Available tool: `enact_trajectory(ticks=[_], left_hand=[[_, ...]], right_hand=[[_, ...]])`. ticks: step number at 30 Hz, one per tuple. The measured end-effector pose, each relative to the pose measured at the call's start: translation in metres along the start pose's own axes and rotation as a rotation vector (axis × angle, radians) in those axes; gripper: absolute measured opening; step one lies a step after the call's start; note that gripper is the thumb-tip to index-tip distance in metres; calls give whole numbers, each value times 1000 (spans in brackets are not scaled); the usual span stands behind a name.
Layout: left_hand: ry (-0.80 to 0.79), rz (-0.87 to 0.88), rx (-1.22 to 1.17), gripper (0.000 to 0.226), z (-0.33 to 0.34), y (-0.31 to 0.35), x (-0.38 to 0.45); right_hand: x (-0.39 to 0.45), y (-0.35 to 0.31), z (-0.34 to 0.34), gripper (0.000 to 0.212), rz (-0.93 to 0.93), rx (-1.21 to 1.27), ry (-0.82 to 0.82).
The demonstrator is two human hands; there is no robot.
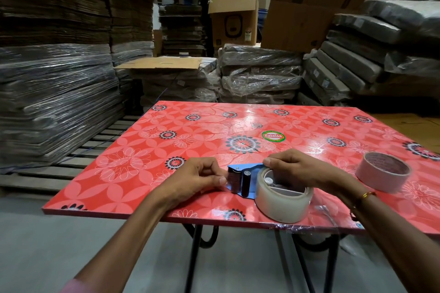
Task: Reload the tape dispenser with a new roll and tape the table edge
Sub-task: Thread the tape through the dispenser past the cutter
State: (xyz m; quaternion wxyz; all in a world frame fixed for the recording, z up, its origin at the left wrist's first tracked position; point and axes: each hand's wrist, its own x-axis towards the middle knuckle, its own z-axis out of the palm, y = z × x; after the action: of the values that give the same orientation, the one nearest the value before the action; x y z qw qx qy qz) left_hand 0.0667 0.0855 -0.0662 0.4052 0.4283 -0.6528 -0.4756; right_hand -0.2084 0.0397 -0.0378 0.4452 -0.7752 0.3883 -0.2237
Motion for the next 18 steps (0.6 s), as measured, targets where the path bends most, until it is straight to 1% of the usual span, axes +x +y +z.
enact_trajectory(ticks=[4,8,13,18], left_hand=[[6,70,149,8,2,0,-11],[15,98,214,4,4,-2,-16],[34,94,221,12,4,-1,-13],[-3,47,171,15,3,2,-8]], right_hand=[[-1,-1,1,36,10,19,13],[-1,-1,0,37,1,8,11],[0,0,0,38,-8,10,2],[-1,-1,-1,36,-6,-11,-2]])
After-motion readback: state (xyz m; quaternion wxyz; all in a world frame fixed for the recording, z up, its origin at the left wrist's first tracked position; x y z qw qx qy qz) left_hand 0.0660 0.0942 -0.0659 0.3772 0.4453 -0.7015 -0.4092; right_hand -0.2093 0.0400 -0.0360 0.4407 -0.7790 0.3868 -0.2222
